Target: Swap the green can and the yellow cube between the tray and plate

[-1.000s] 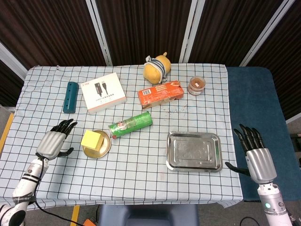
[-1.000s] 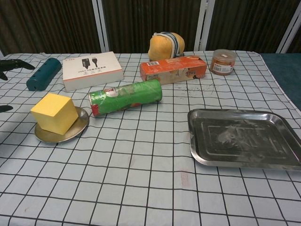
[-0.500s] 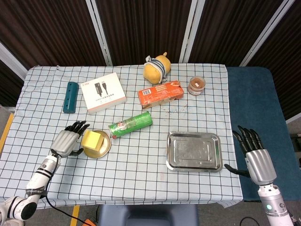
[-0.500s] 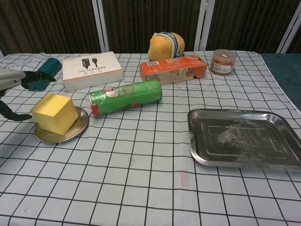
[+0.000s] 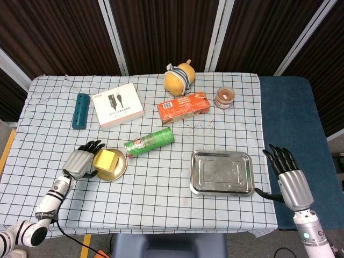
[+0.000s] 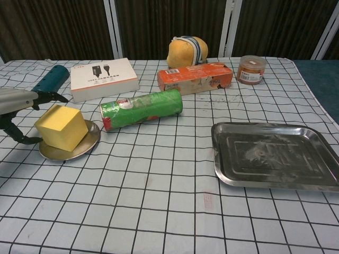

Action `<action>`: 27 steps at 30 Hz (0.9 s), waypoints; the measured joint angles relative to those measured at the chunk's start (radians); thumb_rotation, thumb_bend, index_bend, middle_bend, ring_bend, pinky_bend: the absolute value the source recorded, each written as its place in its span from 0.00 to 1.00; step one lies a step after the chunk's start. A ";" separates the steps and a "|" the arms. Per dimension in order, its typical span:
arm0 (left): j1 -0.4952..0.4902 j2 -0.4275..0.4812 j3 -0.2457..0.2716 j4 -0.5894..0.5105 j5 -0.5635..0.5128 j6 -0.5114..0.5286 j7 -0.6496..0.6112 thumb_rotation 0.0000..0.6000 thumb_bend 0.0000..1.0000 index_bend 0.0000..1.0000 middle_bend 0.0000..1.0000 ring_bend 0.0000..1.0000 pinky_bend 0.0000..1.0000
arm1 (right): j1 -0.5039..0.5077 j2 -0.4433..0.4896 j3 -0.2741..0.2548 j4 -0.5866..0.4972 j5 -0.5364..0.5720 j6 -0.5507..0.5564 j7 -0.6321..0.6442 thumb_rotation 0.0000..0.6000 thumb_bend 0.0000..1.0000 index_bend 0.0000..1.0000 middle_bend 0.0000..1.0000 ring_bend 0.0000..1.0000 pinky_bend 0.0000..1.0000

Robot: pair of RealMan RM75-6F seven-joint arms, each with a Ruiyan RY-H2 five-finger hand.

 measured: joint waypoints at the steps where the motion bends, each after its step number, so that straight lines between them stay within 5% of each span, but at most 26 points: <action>1: -0.002 -0.005 0.001 0.008 -0.001 -0.003 -0.005 1.00 0.31 0.00 0.00 0.00 0.21 | -0.001 0.000 0.002 0.001 -0.001 -0.002 0.002 1.00 0.08 0.00 0.00 0.00 0.00; 18: -0.006 -0.082 0.011 0.104 0.064 0.066 -0.103 1.00 0.31 0.01 0.00 0.00 0.23 | -0.007 -0.003 0.018 0.004 -0.005 -0.021 0.015 1.00 0.08 0.00 0.00 0.00 0.00; 27: -0.007 -0.098 0.022 0.123 0.066 0.062 -0.113 1.00 0.30 0.24 0.04 0.00 0.24 | -0.009 -0.005 0.029 0.005 0.000 -0.026 0.030 1.00 0.08 0.00 0.00 0.00 0.00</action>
